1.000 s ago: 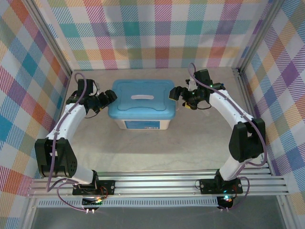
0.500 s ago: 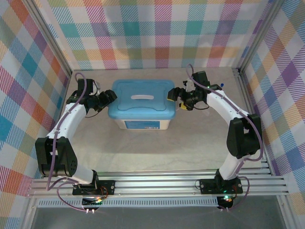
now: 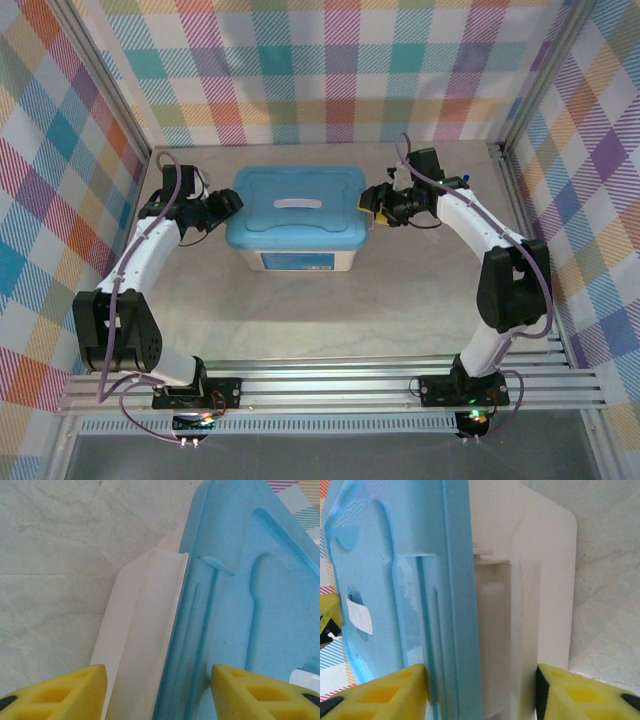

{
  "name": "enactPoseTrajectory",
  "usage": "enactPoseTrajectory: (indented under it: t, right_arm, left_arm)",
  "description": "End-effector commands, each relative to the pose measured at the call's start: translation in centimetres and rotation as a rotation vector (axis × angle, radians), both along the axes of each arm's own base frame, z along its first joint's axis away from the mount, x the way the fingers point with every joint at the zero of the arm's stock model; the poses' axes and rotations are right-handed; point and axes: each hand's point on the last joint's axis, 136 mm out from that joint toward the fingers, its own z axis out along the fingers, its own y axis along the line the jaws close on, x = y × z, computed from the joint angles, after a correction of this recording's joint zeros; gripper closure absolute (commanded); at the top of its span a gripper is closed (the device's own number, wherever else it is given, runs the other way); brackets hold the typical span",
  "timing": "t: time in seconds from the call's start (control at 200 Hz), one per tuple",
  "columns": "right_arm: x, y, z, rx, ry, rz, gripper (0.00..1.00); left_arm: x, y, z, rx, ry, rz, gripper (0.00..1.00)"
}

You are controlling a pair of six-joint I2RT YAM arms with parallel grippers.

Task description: Organize the chemistry lab equipment

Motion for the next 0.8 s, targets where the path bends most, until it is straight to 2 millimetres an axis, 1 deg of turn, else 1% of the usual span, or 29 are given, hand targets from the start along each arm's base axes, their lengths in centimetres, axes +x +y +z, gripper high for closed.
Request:
enactPoseTrajectory:
  t: [0.0,0.11,0.24,0.42,0.665,0.795]
  right_arm:
    - [-0.2,0.7,2.6,0.011,-0.072,0.031,0.46]
    - [-0.2,0.8,2.7,0.005,-0.073,0.033,0.47]
    - [-0.3,0.9,3.1,-0.012,-0.087,0.037,0.49]
    - [-0.5,1.5,4.1,-0.031,-0.111,0.046,0.51]
    - [-0.8,2.0,4.6,-0.057,-0.122,0.06,0.54]
    - [-1.0,2.7,4.9,-0.072,-0.131,0.079,0.54]
  left_arm:
    - [-0.6,-0.1,1.6,0.043,-0.05,-0.014,0.44]
    - [-0.8,-0.9,2.3,0.07,-0.068,-0.039,0.46]
    - [-1.2,-2.1,2.7,0.109,-0.075,-0.08,0.5]
    - [-1.4,-2.8,2.6,0.129,-0.07,-0.101,0.51]
    - [-1.7,-3.6,2.6,0.142,-0.07,-0.122,0.52]
    - [-1.7,-4.1,2.5,0.146,-0.066,-0.134,0.52]
